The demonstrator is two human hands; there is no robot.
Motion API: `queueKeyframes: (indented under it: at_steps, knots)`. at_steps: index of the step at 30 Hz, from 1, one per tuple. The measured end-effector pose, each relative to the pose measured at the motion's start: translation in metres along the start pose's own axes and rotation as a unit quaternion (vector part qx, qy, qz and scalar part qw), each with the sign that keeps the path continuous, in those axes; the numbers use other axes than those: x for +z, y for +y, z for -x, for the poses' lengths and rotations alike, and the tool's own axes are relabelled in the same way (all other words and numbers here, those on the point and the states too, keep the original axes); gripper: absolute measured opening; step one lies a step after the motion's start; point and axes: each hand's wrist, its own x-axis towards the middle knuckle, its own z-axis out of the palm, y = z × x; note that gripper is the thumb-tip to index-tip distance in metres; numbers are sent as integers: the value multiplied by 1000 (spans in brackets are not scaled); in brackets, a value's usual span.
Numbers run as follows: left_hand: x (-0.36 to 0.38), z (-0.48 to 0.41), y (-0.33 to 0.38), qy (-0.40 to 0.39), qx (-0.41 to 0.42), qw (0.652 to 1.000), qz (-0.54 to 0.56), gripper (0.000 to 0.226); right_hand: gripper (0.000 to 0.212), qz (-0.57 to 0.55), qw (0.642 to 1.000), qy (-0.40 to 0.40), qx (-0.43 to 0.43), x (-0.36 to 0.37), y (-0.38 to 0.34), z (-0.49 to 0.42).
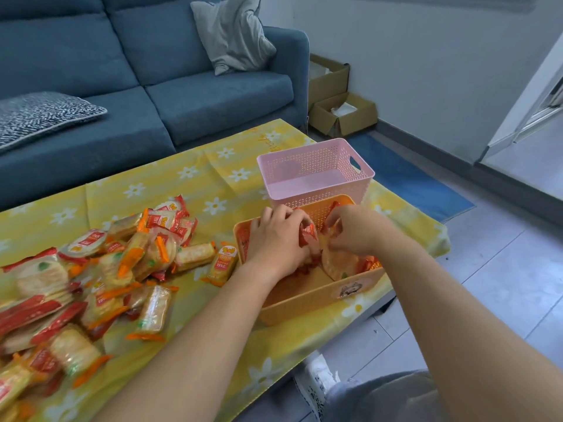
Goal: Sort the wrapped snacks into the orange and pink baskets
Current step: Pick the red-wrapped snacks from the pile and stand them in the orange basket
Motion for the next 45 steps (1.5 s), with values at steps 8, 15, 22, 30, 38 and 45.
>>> queueKeyframes:
  at_steps: [8, 15, 22, 30, 38, 45]
  knots:
    - [-2, 0, 0, 8, -6, 1000, -17, 45, 30, -63, 997, 21, 40, -19, 5, 13]
    - [-1, -3, 7, 14, -26, 998, -50, 53, 35, -216, 964, 141, 61, -18, -6, 14]
    - [4, -4, 10, 41, 19, 998, -48, 71, 21, -110, 993, 50, 15, 11, -11, 0]
    - [8, -2, 11, -30, 51, 998, -34, 54, 25, 7, 994, 94, 55, -4, 8, 7]
    - [13, -1, 13, 4, 32, 999, -17, 40, 26, 111, 992, 35, 55, 7, -11, 15]
    - [16, -1, 13, 11, 18, 1000, -10, 41, 9, -31, 981, 179, 68, -23, -1, 16]
